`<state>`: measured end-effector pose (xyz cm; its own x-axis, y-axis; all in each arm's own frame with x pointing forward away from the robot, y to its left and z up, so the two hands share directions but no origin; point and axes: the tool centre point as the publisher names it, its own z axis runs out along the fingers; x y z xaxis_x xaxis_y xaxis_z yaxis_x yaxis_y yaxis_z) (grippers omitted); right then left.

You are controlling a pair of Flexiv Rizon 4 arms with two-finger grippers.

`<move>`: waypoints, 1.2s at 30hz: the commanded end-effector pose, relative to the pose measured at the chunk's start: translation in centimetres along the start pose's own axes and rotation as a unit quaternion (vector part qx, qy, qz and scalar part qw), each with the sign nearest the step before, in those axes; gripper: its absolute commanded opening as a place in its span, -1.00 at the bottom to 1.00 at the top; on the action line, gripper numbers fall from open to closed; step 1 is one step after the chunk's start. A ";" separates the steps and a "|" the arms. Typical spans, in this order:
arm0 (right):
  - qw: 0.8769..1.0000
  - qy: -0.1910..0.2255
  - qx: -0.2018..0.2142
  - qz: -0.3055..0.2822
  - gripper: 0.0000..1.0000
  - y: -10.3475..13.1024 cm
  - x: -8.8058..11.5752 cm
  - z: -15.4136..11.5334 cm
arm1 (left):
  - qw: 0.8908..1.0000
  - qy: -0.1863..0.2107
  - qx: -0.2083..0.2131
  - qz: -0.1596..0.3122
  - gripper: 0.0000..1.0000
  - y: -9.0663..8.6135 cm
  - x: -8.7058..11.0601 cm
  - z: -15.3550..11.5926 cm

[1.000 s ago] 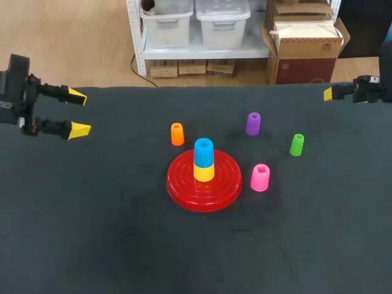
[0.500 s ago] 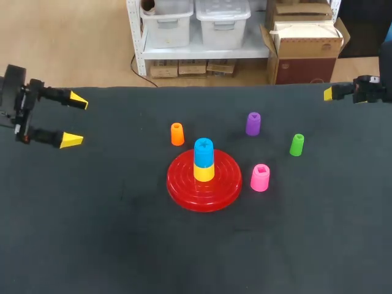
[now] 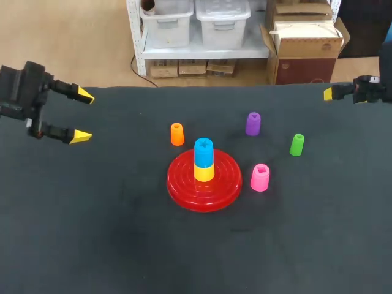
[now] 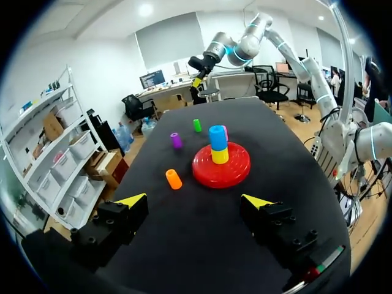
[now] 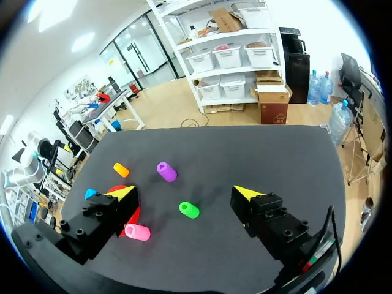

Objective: Pick up and stack the cylinders on the red base in this order: pink,purple,orange,green

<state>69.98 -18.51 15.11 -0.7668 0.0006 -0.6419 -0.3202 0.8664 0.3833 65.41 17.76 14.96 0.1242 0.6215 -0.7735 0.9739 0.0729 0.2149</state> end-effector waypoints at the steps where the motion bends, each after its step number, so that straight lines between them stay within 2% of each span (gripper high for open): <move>1: 1.000 0.000 -0.001 0.000 1.00 0.0 0.0 0.0 | 1.000 0.012 0.005 0.002 1.00 0.1 -0.2 0.5; 17: 1.000 0.000 -0.001 0.000 1.00 0.0 0.0 0.0 | 0.999 0.037 0.022 0.003 1.00 -1.0 -0.3 1.1; 20: 1.000 0.000 -0.001 0.000 1.00 0.0 0.0 0.0 | 0.999 0.046 0.007 -0.017 1.00 -0.6 -0.3 1.2; 22: 1.000 0.000 -0.001 0.000 1.00 0.0 0.0 0.0 | 0.997 0.049 -0.019 -0.053 1.00 0.0 -0.6 1.2; 36: 1.000 0.000 -0.001 0.000 1.00 0.0 0.0 0.0 | 0.997 0.049 -0.019 -0.053 1.00 0.0 -0.6 1.2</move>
<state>69.98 -18.50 15.11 -0.7668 0.0005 -0.6419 -0.3202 0.8663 0.3833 65.57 16.41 14.75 -0.0014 0.6812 -0.7321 0.9727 0.1707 0.1569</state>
